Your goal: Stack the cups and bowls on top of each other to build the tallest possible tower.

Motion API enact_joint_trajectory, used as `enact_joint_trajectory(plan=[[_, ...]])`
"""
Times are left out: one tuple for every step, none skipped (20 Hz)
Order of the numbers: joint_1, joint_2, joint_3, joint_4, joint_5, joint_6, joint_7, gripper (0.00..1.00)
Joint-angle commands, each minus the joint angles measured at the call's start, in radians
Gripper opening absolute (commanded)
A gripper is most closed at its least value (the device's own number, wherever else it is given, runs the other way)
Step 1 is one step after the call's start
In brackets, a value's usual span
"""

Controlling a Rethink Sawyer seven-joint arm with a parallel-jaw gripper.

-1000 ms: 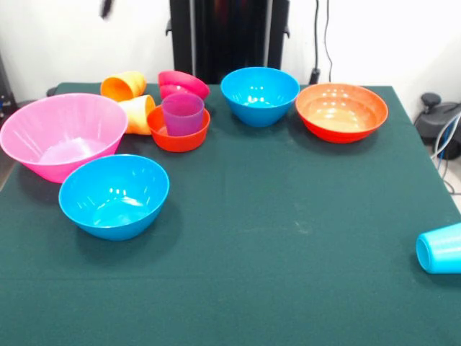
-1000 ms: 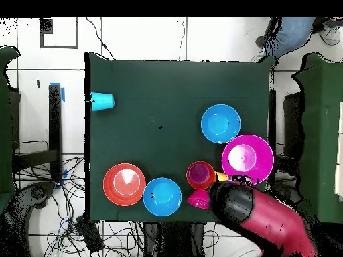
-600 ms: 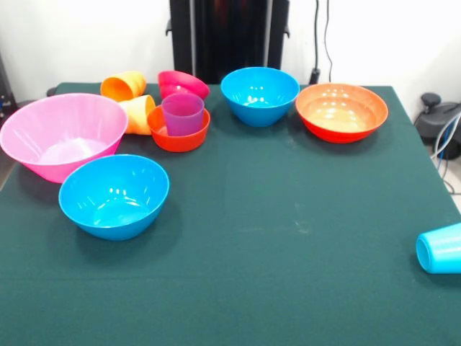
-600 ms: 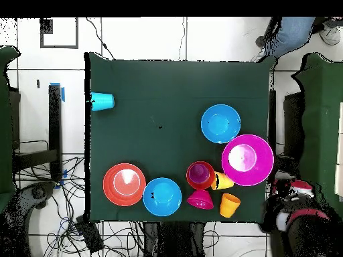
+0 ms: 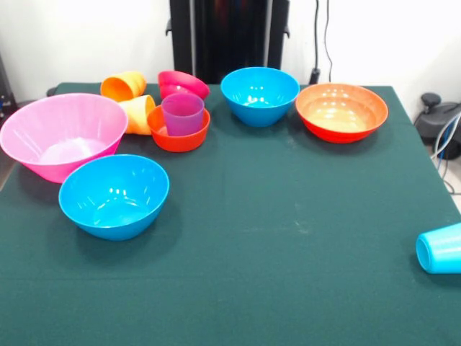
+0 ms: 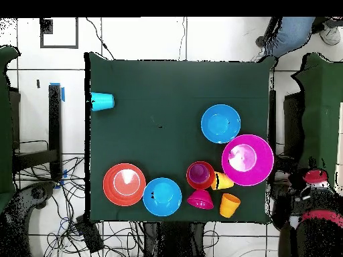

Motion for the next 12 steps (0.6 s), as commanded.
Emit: enact_joint_trajectory(plan=[[-0.018, 0.123, 0.33, 0.18, -0.218, -0.16, 0.064, 1.0], [0.001, 0.17, 0.3, 0.166, -0.256, -0.208, 0.066, 1.0], [0.015, 0.22, 0.274, 0.152, -0.278, -0.23, 0.064, 1.0], [0.042, 0.271, 0.231, 0.137, -0.288, -0.231, 0.054, 1.0], [0.079, 0.307, 0.169, 0.118, -0.297, -0.228, 0.045, 1.0], [0.119, 0.338, 0.11, 0.097, -0.301, -0.219, 0.038, 1.0], [0.149, 0.365, 0.067, 0.081, -0.303, -0.204, 0.035, 1.0], [0.179, 0.391, 0.024, 0.064, -0.304, -0.188, 0.032, 1.0], [0.198, 0.412, -0.003, 0.051, -0.306, -0.174, 0.032, 1.0], [0.225, 0.417, -0.035, 0.036, -0.297, -0.138, 0.03, 1.0], [0.227, 0.428, -0.036, 0.033, -0.292, -0.117, 0.035, 1.0], [0.223, 0.435, -0.028, 0.03, -0.291, -0.092, 0.032, 1.0]])
